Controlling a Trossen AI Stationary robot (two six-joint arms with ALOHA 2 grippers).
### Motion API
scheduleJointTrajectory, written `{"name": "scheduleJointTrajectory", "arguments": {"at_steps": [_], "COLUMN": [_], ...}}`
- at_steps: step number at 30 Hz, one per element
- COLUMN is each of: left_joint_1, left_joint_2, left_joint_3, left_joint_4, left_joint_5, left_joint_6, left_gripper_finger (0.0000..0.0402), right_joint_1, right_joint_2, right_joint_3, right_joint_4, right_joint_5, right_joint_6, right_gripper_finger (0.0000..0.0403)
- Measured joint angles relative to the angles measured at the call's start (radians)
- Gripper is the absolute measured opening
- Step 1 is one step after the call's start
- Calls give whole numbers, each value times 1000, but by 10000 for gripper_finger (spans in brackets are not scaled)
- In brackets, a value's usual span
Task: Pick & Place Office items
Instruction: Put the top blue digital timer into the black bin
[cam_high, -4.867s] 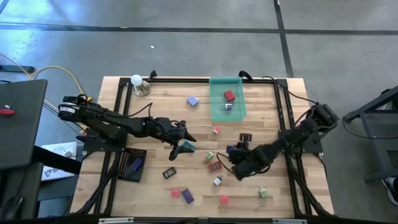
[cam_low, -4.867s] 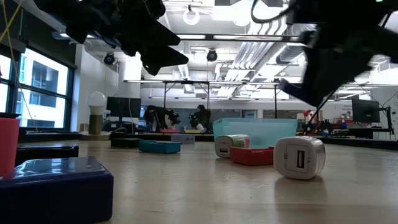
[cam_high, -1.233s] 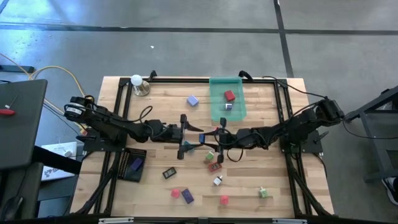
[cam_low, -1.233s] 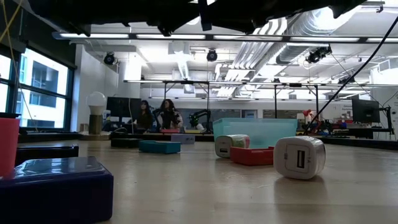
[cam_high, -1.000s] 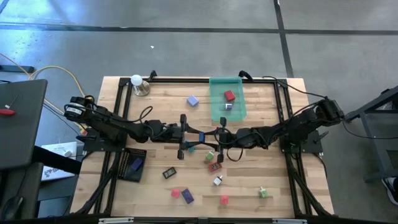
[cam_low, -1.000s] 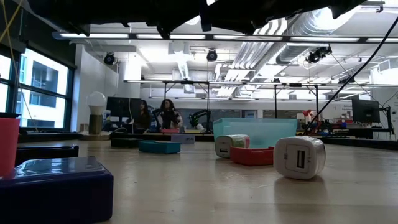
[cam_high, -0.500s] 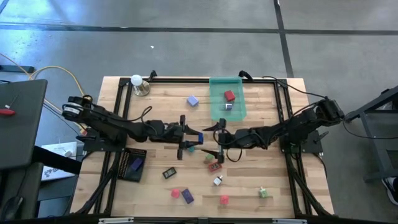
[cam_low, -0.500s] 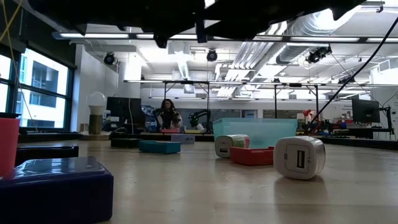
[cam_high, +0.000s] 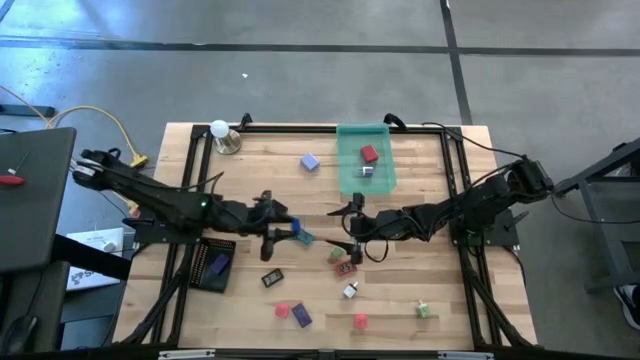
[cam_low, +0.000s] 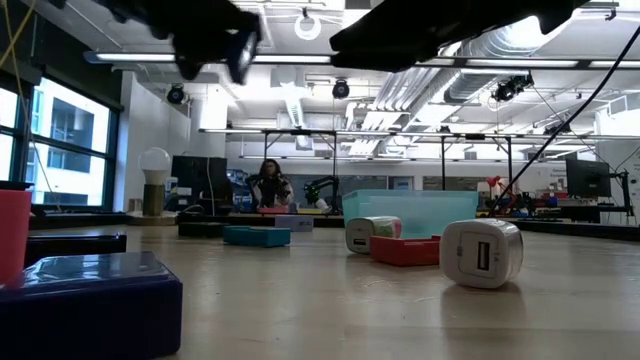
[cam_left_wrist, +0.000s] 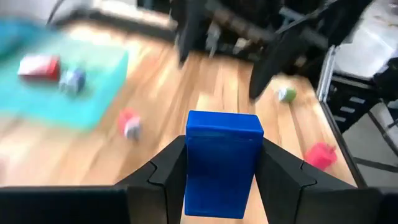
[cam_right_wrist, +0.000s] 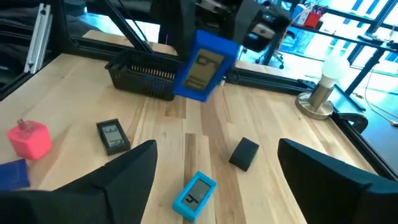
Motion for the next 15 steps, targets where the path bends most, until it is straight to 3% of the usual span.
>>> {"name": "scheduleJointTrajectory", "arguments": {"at_steps": [7,15], "left_joint_1": [-141,-276], "left_joint_2": [-60,-53], "left_joint_3": [0,0], "left_joint_4": [-254,-332], "left_joint_5": [-41,-9], "left_joint_6": [-297,-656], "left_gripper_finger": [143,143], "right_joint_1": [0,-1], "right_joint_2": [0,0], "right_joint_3": [0,0], "right_joint_4": [-15,-26], "right_joint_5": [0,0], "right_joint_6": [0,0], "right_gripper_finger": [321,320]}}
